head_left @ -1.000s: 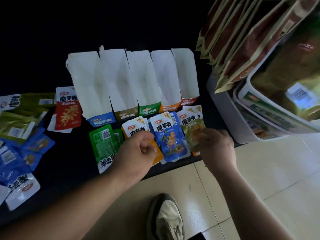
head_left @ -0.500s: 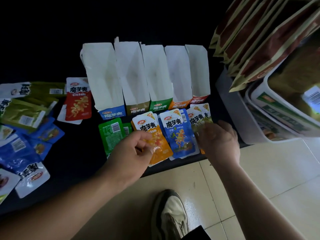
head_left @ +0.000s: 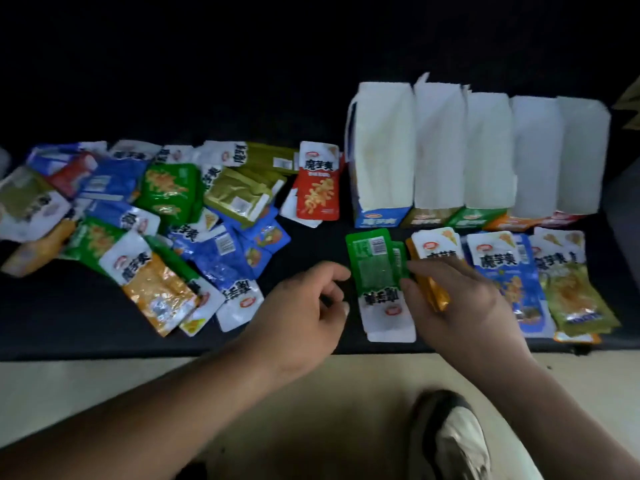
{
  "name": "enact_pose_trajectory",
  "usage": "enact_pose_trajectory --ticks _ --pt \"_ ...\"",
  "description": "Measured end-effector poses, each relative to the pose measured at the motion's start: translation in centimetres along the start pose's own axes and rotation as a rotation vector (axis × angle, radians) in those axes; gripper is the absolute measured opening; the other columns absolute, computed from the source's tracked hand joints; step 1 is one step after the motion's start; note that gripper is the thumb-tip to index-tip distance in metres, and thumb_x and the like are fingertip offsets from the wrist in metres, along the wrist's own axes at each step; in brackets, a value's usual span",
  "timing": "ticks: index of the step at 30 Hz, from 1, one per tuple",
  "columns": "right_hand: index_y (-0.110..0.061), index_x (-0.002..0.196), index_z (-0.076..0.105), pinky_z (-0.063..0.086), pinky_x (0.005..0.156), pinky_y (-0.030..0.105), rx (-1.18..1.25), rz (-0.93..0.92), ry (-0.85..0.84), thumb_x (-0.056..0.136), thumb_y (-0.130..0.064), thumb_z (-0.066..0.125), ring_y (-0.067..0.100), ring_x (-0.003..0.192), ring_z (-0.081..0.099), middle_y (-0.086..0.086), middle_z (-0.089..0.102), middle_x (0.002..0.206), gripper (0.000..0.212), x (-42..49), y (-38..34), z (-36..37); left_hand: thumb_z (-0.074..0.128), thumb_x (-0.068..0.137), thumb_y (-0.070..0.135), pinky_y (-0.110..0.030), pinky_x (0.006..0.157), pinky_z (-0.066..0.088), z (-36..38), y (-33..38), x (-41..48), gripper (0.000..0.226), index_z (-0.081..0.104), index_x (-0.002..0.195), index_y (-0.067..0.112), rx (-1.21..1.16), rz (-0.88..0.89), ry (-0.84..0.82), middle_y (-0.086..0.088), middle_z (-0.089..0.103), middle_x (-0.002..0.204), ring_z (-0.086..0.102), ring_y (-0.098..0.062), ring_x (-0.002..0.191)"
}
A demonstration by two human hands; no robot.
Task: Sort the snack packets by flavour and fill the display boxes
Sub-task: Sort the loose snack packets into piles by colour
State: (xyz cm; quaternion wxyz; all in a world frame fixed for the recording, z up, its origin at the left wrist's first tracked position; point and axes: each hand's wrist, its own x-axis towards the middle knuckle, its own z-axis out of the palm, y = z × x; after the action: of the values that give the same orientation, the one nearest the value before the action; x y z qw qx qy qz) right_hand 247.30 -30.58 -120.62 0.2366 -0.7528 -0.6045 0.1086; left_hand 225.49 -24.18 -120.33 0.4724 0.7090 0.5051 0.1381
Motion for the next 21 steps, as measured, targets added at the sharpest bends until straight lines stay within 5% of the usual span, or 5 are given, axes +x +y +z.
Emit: enact_pose_trajectory --ticks 7,12,15,19,21 --pt "-0.028 0.123 0.073 0.056 0.087 0.031 0.072 -0.137 -0.288 0.092 -0.037 0.071 0.012 0.109 0.068 -0.013 0.068 0.12 0.032 1.4 -4.9 3.8 0.061 0.099 0.036 -0.017 0.08 0.051 -2.5 -5.4 -4.7 0.035 0.057 0.133 0.04 0.096 0.091 0.036 0.025 0.057 0.112 0.06 0.002 0.101" --pt "-0.032 0.134 0.066 0.057 0.096 0.038 0.019 -0.256 -0.457 0.086 -0.045 0.072 0.014 0.129 0.059 -0.013 0.057 0.144 0.051 3.0 -10.0 7.4 0.064 0.091 0.022 -0.045 0.086 0.056 -6.1 -11.3 -7.3 0.024 0.07 0.114 0.024 0.345 0.171 0.337 0.007 0.06 0.128 0.06 -0.019 0.116" --pt "-0.022 0.144 0.057 0.057 0.098 0.055 -0.346 -0.492 -0.434 0.082 -0.042 0.078 0.033 0.142 0.05 0.007 0.052 0.153 0.068 4.9 -12.6 9.4 0.066 0.09 0.026 -0.055 0.113 0.042 -7.1 -13.2 -5.9 0.041 0.065 0.13 0.024 0.619 0.27 0.295 -0.009 0.051 0.153 0.045 -0.034 0.143" --pt "-0.03 0.164 0.01 0.031 0.124 0.045 -0.43 -0.388 -0.693 0.099 -0.056 0.051 0.019 0.161 -0.001 0.001 -0.001 0.174 0.081 7.5 -14.3 10.6 0.043 0.081 0.081 -0.07 0.122 0.006 -8.3 -12.8 -3.0 0.102 0.022 0.163 0.024 0.82 -0.089 0.102 -0.024 0.008 0.17 0.0 -0.045 0.158" --pt "-0.03 0.165 0.005 0.023 0.128 0.041 -0.424 -0.43 -0.682 0.101 -0.052 0.043 0.016 0.161 -0.006 0.0 -0.002 0.174 0.077 7.6 -13.8 11.3 0.033 0.079 0.088 -0.07 0.121 -0.004 -7.2 -12.7 -2.7 0.112 0.006 0.166 0.022 0.82 -0.173 0.095 -0.024 -0.005 0.171 -0.013 -0.043 0.157"
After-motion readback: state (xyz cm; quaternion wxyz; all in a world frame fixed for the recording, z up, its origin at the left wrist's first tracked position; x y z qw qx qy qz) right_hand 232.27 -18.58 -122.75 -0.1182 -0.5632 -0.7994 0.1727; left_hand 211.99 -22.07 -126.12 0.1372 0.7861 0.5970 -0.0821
